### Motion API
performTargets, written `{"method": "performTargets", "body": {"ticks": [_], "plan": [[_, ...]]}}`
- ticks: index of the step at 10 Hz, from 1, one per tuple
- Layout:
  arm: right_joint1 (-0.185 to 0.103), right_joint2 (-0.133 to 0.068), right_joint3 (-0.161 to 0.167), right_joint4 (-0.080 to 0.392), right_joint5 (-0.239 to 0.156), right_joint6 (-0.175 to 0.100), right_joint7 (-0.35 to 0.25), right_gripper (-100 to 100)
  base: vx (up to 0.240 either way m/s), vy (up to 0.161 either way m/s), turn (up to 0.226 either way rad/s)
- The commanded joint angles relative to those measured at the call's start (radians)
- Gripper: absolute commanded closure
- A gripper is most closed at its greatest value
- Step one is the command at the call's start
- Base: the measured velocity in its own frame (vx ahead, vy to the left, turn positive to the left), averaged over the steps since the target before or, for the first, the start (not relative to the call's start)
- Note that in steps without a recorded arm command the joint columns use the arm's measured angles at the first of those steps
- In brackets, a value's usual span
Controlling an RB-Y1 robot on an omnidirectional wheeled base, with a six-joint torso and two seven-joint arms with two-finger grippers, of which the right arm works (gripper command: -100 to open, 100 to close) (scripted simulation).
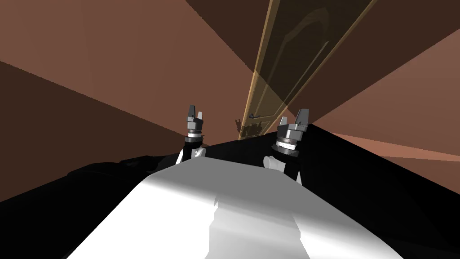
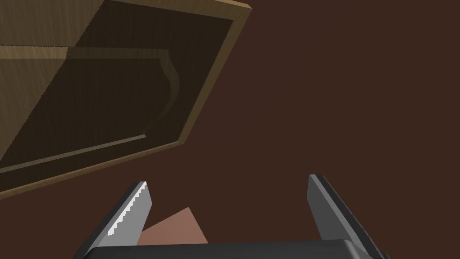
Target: Pull the door open
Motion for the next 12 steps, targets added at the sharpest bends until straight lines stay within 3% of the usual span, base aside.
{"method": "performTargets", "body": {"ticks": [1,7,8,11,12], "plan": [[-0.009,-0.009,0.002,0.028,-0.009,-0.005,-0.002,-100,0.019,-0.021,0.072],[-0.067,-0.058,0.016,0.195,-0.066,-0.036,-0.014,-100,0.044,-0.064,0.1],[-0.067,-0.058,0.016,0.2,-0.066,-0.036,-0.014,-100,0.05,-0.062,0.033],[-0.11,-0.092,0.026,0.315,-0.107,-0.059,-0.024,-100,0.055,-0.075,0.122],[-0.11,-0.092,0.026,0.327,-0.107,-0.059,-0.024,-100,0.047,-0.064,0.044]]}}
